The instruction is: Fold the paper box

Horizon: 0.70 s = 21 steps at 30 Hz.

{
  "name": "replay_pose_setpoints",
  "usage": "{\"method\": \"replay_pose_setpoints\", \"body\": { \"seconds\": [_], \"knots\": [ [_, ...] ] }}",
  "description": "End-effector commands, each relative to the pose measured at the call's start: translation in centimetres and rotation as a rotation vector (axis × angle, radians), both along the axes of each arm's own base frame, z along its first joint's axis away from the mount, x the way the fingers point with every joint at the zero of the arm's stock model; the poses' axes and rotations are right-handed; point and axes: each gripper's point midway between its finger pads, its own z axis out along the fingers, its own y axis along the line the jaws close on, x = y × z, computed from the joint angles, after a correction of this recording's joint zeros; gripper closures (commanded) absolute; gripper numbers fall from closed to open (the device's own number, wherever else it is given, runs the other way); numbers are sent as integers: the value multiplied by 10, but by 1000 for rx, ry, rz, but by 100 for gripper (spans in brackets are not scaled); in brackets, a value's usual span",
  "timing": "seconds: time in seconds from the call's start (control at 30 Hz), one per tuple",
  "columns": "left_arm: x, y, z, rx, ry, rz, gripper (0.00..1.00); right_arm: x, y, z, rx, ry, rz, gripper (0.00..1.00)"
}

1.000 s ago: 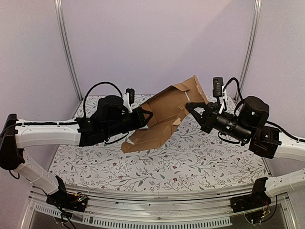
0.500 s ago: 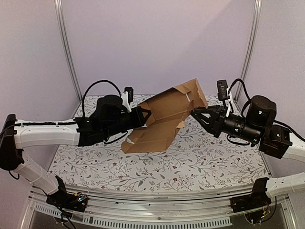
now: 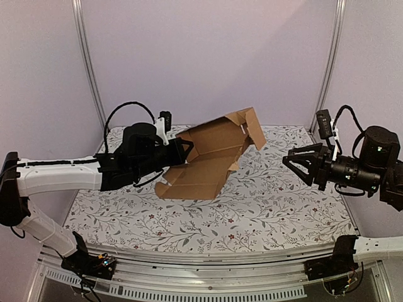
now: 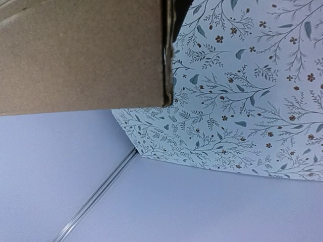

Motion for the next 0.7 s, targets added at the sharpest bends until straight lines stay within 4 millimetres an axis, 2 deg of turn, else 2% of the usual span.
{"method": "replay_pose_setpoints", "body": {
  "seconds": [0.0,0.1,0.27,0.43,0.6,0.67],
  "knots": [
    [-1,5,6,44,-68,-31,100,-4,-19,7,-85,-37,-28,56],
    [-3,5,6,65,-89,-50,100,-6,-20,17,-103,-59,-19,53],
    [-6,8,5,98,-112,-62,100,-7,-10,28,-137,-65,29,49],
    [-10,9,6,112,-129,-81,100,-2,6,23,-181,-51,59,44],
    [-14,9,8,110,-140,-101,100,6,19,17,-210,-34,61,44],
    [-15,9,7,111,-139,-104,100,3,29,16,-205,-26,102,45]
  ]
}}
